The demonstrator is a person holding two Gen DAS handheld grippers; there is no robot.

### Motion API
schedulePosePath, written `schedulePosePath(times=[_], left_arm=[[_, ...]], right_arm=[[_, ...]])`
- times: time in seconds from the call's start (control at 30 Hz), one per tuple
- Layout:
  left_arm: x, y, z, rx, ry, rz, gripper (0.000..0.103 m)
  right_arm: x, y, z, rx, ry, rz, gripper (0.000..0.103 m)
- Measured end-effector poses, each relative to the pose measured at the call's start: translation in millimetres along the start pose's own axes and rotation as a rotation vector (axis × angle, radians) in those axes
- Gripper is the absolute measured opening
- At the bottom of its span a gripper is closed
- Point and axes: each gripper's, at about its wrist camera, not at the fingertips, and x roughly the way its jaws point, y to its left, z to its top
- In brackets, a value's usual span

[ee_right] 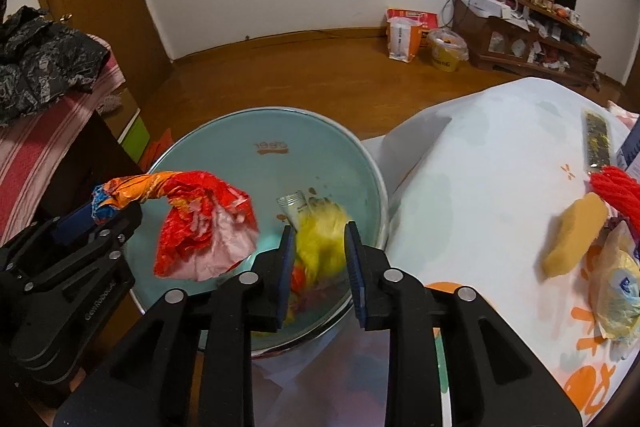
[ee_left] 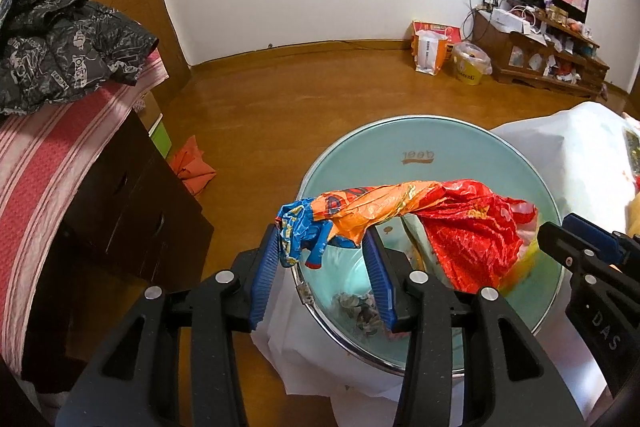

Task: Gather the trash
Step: 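Carry both wrappers over the blue bin and open both tools to drop them, then move both open tools back toward the remaining trash on the table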

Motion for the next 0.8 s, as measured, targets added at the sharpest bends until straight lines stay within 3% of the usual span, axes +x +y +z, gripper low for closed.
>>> schedulePosePath(times=[0.07, 0.2, 0.33, 0.4, 0.5, 0.53, 0.63, 0.8], left_arm=[[-0.9, 0.7, 0.3, 0.002, 0.0, 0.001, 0.048], [-8.8, 3.0, 0.5, 0.004, -0.027, 0.02, 0.073], [-18.9, 3.2, -0.2, -0.006, -0.048, 0.036, 0.084], [-23.6, 2.5, -0.7, -0.01, -0.052, 0.035, 0.092], [-34.4, -2.9, -2.9, -0.005, -0.072, 0.029, 0.094], [-37.6, -4.7, -3.9, -0.002, -0.076, 0.023, 0.094], [-50.1, -11.4, -8.1, 0.009, -0.094, 0.001, 0.096], [-69.4, -30.2, -15.2, 0.046, -0.106, -0.022, 0.097]], right_arm=[[-3.3, -1.2, -0.1, 0.003, -0.008, -0.002, 0.036], [-13.5, -7.4, -0.5, 0.024, -0.029, 0.002, 0.044], [-30.5, -17.4, -0.7, 0.054, -0.064, -0.013, 0.054], [-39.8, -22.1, -2.7, 0.064, -0.083, -0.027, 0.071], [-60.1, -30.6, -8.6, 0.074, -0.161, -0.075, 0.092], [-68.2, -33.7, -11.6, 0.074, -0.201, -0.095, 0.094], [-90.2, -42.1, -21.1, 0.066, -0.292, -0.138, 0.097], [-114.1, -59.4, -31.5, 0.085, -0.302, -0.209, 0.097]])
